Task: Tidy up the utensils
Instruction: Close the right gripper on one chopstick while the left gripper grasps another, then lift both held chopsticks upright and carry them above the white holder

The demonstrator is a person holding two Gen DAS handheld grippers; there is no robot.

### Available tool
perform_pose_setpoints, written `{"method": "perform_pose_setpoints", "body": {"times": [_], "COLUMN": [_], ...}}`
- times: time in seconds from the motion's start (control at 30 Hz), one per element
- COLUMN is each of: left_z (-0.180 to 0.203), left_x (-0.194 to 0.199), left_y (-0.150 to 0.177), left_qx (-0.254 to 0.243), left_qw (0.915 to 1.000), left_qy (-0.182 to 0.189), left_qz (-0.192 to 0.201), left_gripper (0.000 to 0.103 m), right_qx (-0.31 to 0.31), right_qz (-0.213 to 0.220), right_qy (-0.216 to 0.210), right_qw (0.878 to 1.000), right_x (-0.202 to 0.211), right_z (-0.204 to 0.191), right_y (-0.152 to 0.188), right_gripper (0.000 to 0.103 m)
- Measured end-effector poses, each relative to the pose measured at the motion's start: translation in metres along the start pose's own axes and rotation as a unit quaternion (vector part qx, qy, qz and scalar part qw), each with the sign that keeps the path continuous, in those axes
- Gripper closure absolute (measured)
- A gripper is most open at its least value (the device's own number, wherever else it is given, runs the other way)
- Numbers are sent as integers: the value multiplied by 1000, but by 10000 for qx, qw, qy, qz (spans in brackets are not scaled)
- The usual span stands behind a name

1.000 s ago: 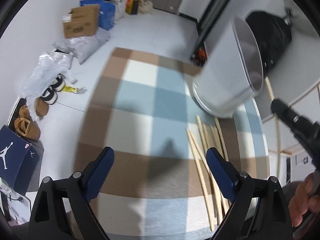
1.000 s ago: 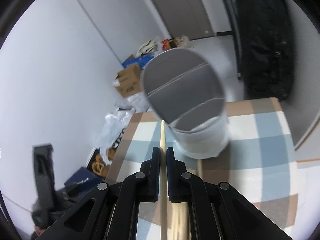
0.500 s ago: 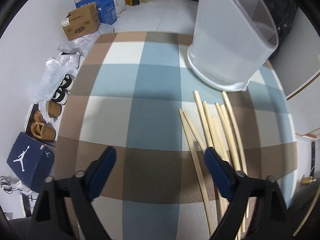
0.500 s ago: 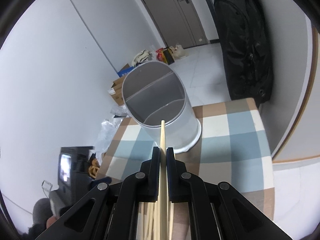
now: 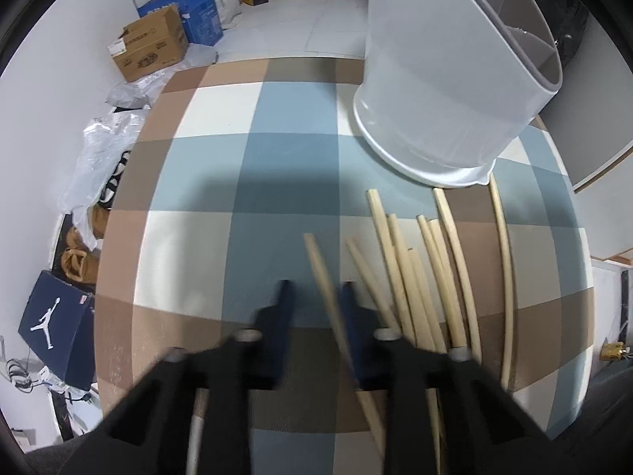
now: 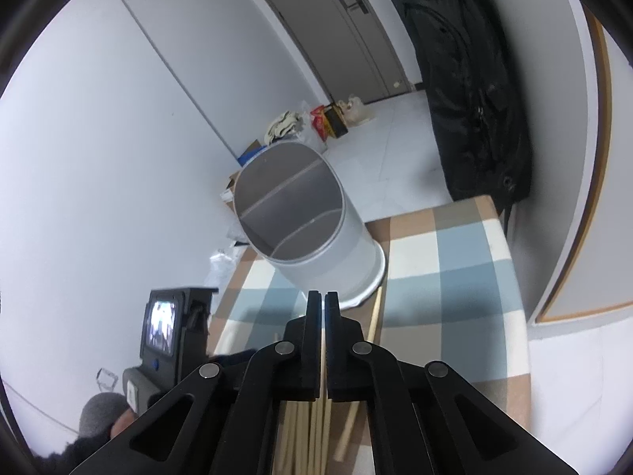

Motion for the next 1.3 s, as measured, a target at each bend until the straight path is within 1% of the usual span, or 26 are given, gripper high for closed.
{"method": "perform_pose_setpoints", "body": {"times": [0.1, 0.13, 0.2, 0.27, 0.3, 0.33, 0.4, 0.5, 0.57, 0.6, 0.7, 0.77, 0.83, 0.93, 1.0, 1.03, 1.07, 1.13, 1.17, 1.3], "left_z": [-7, -11, -15, -12, -9, -8, -7, -9, -11, -11, -13, -13, -18, -24, -27, -29, -30, -33, -34, -36], "left_x": [0, 0, 1, 3, 4, 5, 8, 13, 15, 17, 22, 26, 28, 31, 34, 35, 37, 41, 43, 54], "left_y": [-1, 0, 1, 3, 3, 3, 3, 1, 0, 0, -1, 1, 1, 0, -1, -2, -2, -1, -1, -2], "left_qx": [222, 325, 439, 438, 418, 402, 387, 418, 460, 444, 440, 454, 477, 564, 617, 646, 675, 700, 694, 628], "left_qw": [9994, 9988, 9979, 9975, 9975, 9975, 9971, 9958, 9947, 9943, 9935, 9923, 9916, 9895, 9884, 9880, 9874, 9860, 9856, 9838], "left_qy": [256, 367, 480, 553, 570, 565, 624, 767, 869, 911, 946, 1036, 1074, 1180, 1211, 1207, 1213, 1247, 1238, 1202], "left_qz": [-33, -15, 19, 83, 98, 116, 184, 266, 307, 341, 451, 508, 547, 608, 673, 712, 758, 861, 921, 1173], "left_gripper": [101, 102, 102, 102, 102, 102, 102, 102, 102, 102, 102, 102, 102, 102, 102, 102, 102, 102, 102, 102], "right_qx": [-125, -204, -345, -502, -563, -574, -466, -284, -87, -31, 114, 178, 273, 533, 676, 729, 746, 661, 613, 332], "right_qz": [-210, -376, -561, -876, -949, -1038, -1289, -1399, -1443, -1445, -1462, -1476, -1464, -1315, -1252, -1237, -1219, -1202, -1207, -1066], "right_qy": [-49, -38, 62, 155, 196, 242, 400, 568, 696, 744, 1056, 1259, 1397, 1630, 1773, 1820, 1838, 1791, 1758, 1488], "right_qw": [9997, 9991, 9978, 9948, 9937, 9926, 9897, 9881, 9870, 9867, 9835, 9808, 9789, 9764, 9738, 9728, 9725, 9742, 9751, 9825], "right_x": [-5, -10, -18, -34, -40, -46, -66, -88, -102, -107, -123, -132, -140, -144, -147, -148, -148, -147, -146, -125], "right_z": [9, 14, 22, 32, 36, 38, 39, 35, 30, 28, 28, 30, 29, 21, 16, 15, 16, 19, 21, 25], "right_y": [0, 0, 1, 1, 0, 0, 2, 3, 4, 4, 6, 9, 11, 13, 16, 16, 18, 19, 19, 13], "right_gripper": [99, 99, 99, 98, 96, 91, 89, 89, 80, 78, 77, 77, 77, 78, 88, 97, 97, 98, 102, 103]}}
Point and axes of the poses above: each gripper's, at about its wrist camera, not at the fingertips, and x roughly against the way its jaws point, z to its right, y to its underside, the point moved 2 cm from there along -x, roughly the way its jaws point, and after that the axes turned 10 degrees about -x, right-handed, at the moved point
